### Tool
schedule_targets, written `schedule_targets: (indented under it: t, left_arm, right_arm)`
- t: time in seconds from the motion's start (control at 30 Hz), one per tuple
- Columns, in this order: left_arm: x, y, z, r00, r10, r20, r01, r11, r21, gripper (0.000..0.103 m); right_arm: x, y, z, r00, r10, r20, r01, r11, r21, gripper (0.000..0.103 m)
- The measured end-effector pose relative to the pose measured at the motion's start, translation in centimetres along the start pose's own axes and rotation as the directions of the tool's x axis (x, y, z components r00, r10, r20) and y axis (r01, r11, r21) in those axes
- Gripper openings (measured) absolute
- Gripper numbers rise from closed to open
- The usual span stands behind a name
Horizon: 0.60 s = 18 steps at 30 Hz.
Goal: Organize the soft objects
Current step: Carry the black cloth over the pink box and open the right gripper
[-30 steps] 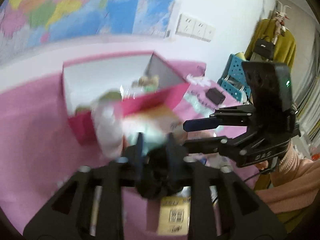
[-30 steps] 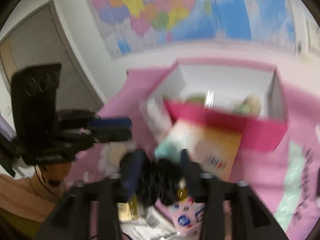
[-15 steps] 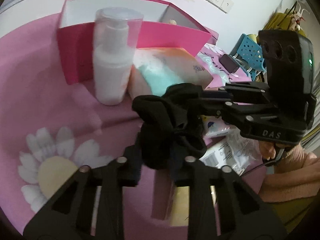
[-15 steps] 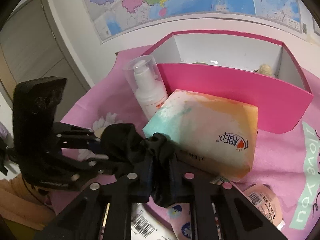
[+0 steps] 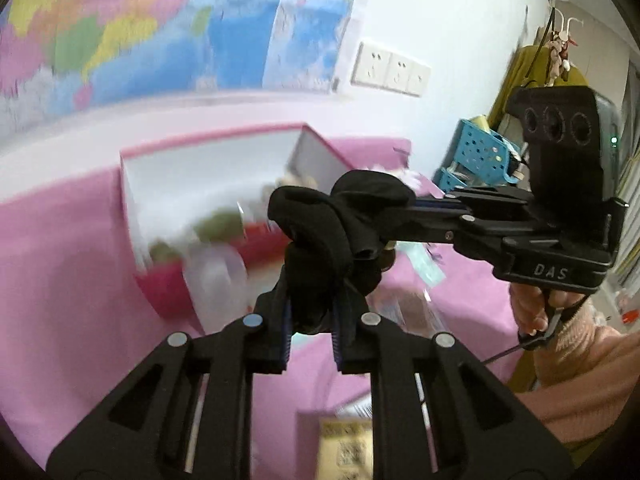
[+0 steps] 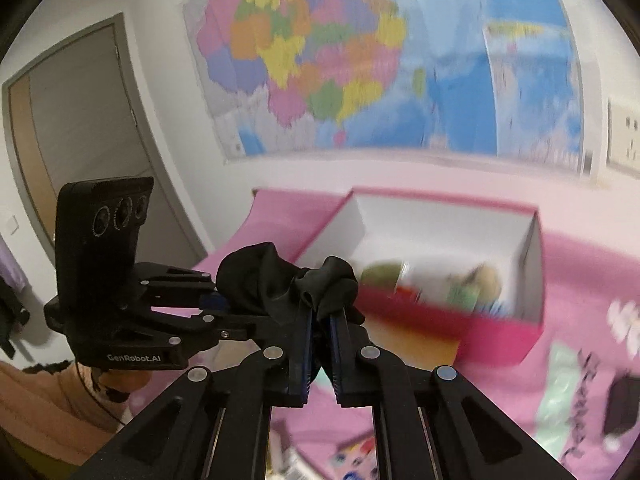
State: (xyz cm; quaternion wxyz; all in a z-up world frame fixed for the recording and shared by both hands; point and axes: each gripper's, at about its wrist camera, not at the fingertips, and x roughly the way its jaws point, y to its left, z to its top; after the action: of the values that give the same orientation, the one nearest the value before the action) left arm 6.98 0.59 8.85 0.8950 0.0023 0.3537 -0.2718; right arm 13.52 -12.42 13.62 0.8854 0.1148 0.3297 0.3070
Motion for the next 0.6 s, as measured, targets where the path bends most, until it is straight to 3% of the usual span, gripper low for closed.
schedule_targets:
  t: [0.17,0.6]
  left_arm:
    - [1.5,1.2,4.1,0.999,0.053,0.005,-0.053,0.999,0.004,0.018]
    - [7.0,6.4,7.9,0.977,0.196,-0.084,-0.201,0.979,-0.045,0.018]
  right_arm:
    - [1.3,-1.5,3.1,0.999,-0.017,0.031,0.017,1.0,0.002,0.007]
    - [9.3,-5.3,6.6,0.998,-0.06,-0.019,0.061,0.997,0.055,0.007]
